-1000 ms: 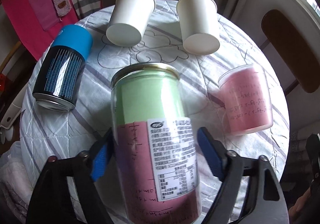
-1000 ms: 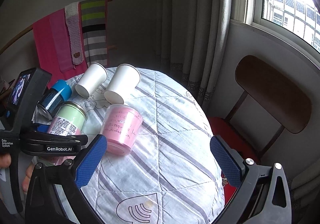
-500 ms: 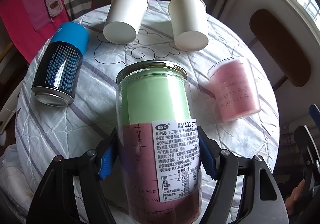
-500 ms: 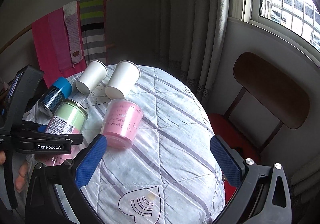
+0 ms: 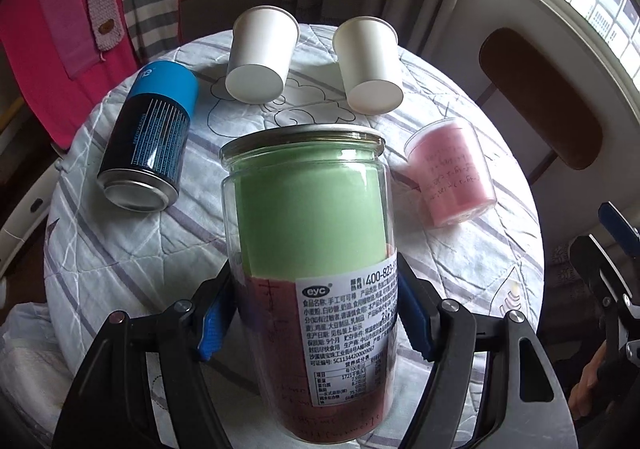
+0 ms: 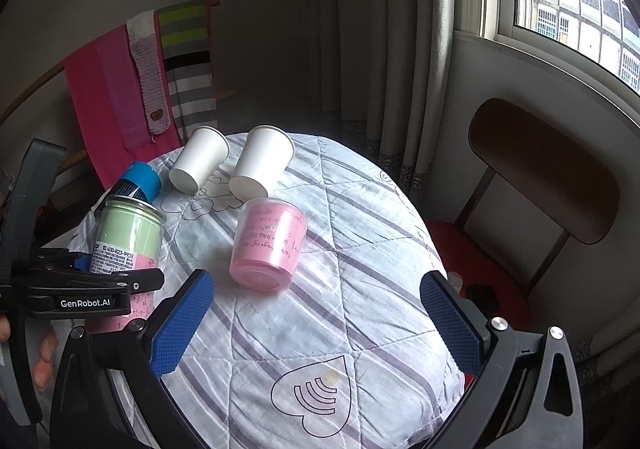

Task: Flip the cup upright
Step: 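Lift the green-and-pink jar off the table with the left tool, then close the right tool on the jar while the left tool opens and releases it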

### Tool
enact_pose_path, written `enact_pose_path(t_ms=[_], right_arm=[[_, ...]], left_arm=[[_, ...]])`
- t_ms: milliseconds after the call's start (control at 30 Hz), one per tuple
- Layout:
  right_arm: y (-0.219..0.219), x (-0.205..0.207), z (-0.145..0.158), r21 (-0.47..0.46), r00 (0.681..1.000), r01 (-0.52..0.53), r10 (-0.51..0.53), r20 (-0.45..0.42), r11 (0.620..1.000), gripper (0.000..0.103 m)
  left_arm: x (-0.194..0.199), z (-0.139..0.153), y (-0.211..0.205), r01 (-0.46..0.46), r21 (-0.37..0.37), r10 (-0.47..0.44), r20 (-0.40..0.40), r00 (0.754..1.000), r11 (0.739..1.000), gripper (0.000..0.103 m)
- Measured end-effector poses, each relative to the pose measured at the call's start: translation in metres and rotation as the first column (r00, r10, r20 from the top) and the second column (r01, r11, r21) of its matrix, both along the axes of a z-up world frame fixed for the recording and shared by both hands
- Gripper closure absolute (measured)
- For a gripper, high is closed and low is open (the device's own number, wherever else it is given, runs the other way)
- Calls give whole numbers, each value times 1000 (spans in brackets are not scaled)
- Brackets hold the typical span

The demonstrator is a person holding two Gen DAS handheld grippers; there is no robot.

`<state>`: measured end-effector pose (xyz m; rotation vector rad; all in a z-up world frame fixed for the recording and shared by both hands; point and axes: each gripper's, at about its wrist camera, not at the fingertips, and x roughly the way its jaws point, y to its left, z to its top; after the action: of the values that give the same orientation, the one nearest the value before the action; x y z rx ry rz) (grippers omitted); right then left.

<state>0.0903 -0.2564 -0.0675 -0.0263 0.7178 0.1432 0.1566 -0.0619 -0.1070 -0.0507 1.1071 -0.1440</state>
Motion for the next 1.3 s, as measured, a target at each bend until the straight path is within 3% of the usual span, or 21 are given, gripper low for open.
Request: enact_pose_path(t_ms=[400, 533, 633, 733, 833, 933, 1167, 1300], right_arm=[[6, -5, 2, 63, 999, -12, 15, -40, 998, 0], [10, -5, 1, 140, 993, -62, 74, -87, 988, 0], [21, -1, -5, 179, 983, -94, 120, -140, 979, 0], [37, 9, -14, 224, 960, -101, 154, -232, 969, 0], [52, 15, -20, 274, 940, -109, 188, -283, 955, 0], [72, 25, -28, 344, 900, -100, 232, -368, 934, 0], [111, 47, -59, 252, 829, -45, 177, -531, 967, 0], [121, 59, -75, 325, 769, -3, 210, -604, 946, 0]], left_arm=[[-14, -18, -12, 139, 4, -138, -119, 983, 990, 31], [-24, -25, -9, 146, -10, -146, -128, 981, 989, 31], [-31, -22, -1, 125, 24, -123, -88, 989, 992, 30], [-43, -7, 7, 145, 15, -144, -30, 989, 989, 21], [-52, 2, 12, 175, 1, -175, 4, 985, 985, 20], [-62, 7, 22, 177, 19, -178, 37, 983, 984, 19], [-92, 14, 63, 166, 21, -167, 87, 982, 986, 14], [-92, 10, 83, 154, -12, -153, 82, 985, 988, 9]])
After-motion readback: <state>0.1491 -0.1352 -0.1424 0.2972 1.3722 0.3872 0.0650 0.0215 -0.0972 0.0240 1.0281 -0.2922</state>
